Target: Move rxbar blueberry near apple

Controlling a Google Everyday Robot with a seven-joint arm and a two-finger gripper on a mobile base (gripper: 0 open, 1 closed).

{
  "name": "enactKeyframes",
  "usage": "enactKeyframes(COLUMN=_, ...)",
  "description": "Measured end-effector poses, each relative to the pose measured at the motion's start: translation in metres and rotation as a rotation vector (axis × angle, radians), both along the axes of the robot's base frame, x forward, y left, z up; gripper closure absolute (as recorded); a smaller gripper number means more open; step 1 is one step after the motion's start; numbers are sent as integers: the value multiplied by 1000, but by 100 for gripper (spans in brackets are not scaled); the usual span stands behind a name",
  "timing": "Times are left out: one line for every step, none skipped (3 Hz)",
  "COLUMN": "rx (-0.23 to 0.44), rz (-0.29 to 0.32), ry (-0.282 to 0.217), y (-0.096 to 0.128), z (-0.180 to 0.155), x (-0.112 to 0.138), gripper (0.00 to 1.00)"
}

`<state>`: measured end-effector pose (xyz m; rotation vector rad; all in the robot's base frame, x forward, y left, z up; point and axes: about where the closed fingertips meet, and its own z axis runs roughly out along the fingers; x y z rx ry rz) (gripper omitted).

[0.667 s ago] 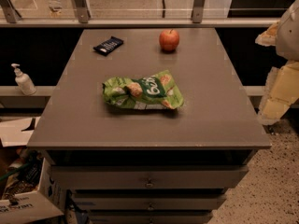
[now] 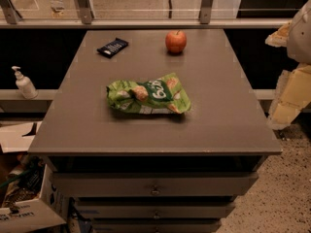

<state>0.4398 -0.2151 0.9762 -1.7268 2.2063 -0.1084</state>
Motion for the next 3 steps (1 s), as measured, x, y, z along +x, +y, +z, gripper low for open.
enactKeyframes(rx=27, rz=15, ry=-30, y=0, z=-8, x=15, gripper=0)
enactKeyframes(rx=54, rz=48, ry=-46, y=8, z=-29, x=45, gripper=0)
enactKeyframes(rx=96, rz=80, ry=-45, y=24, z=-53, x=85, gripper=0)
